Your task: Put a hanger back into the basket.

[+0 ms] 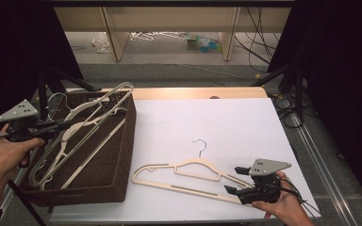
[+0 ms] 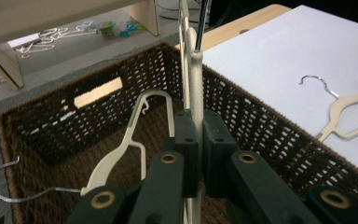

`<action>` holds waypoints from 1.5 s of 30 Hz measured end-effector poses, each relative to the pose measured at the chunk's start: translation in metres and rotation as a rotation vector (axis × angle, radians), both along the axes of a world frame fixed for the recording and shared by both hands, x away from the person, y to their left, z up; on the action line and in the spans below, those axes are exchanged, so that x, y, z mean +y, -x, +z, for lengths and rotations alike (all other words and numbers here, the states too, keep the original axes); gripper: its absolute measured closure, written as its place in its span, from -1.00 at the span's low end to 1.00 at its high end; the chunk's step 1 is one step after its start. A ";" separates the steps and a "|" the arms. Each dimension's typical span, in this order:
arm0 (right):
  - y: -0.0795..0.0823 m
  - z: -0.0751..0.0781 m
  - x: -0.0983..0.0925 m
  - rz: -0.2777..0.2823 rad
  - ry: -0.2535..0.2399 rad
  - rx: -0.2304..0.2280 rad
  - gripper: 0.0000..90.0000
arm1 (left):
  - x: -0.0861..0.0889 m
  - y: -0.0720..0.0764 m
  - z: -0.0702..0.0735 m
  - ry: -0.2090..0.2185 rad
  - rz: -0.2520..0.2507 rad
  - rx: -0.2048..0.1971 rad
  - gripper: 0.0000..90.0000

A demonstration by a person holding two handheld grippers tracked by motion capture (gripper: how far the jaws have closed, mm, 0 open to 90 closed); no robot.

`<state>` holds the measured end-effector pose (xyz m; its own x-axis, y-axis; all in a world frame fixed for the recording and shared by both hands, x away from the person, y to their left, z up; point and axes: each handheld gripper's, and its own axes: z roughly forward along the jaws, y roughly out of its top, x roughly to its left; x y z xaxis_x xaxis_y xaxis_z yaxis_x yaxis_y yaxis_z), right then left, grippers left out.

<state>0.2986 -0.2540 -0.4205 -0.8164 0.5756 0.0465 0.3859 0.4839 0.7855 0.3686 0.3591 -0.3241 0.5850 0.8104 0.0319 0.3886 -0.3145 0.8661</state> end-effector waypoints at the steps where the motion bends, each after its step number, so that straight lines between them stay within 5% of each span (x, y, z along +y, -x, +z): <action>1: 0.000 0.000 0.000 0.000 0.000 0.000 -0.38 | 0.003 0.000 -0.004 0.002 0.020 0.014 0.91; 9: -0.001 -0.002 -0.001 -0.008 0.003 0.011 -0.38 | 0.010 -0.001 -0.016 -0.017 0.047 0.059 0.91; 13: -0.001 -0.002 -0.001 -0.001 0.007 0.007 -0.38 | 0.011 -0.006 -0.027 -0.029 0.017 0.078 0.91; 15: -0.001 -0.002 -0.001 0.001 0.009 0.007 -0.38 | 0.008 -0.007 -0.033 -0.008 0.035 0.095 0.91; 18: -0.001 -0.002 -0.001 -0.001 0.009 0.013 -0.38 | 0.007 -0.012 -0.039 -0.050 -0.002 0.106 0.91; 29: -0.003 -0.004 -0.002 -0.004 0.015 0.010 -0.38 | 0.005 -0.019 -0.064 0.000 0.063 0.214 0.91; 38: -0.002 -0.006 -0.001 -0.007 0.015 0.020 -0.38 | 0.012 -0.027 -0.071 0.000 0.137 0.193 0.85; 42: -0.003 -0.006 -0.001 -0.008 0.016 0.025 -0.38 | 0.020 -0.034 -0.072 -0.090 0.094 0.142 0.82; 45: -0.003 -0.007 -0.001 -0.007 0.016 0.026 -0.38 | 0.022 -0.036 -0.075 -0.089 0.122 0.154 0.80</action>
<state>0.3013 -0.2551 -0.4272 -0.8107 0.5825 0.0582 0.4098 0.4937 0.7670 0.4050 0.3809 -0.3989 0.4861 0.8735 0.0245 0.5543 -0.3299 0.7641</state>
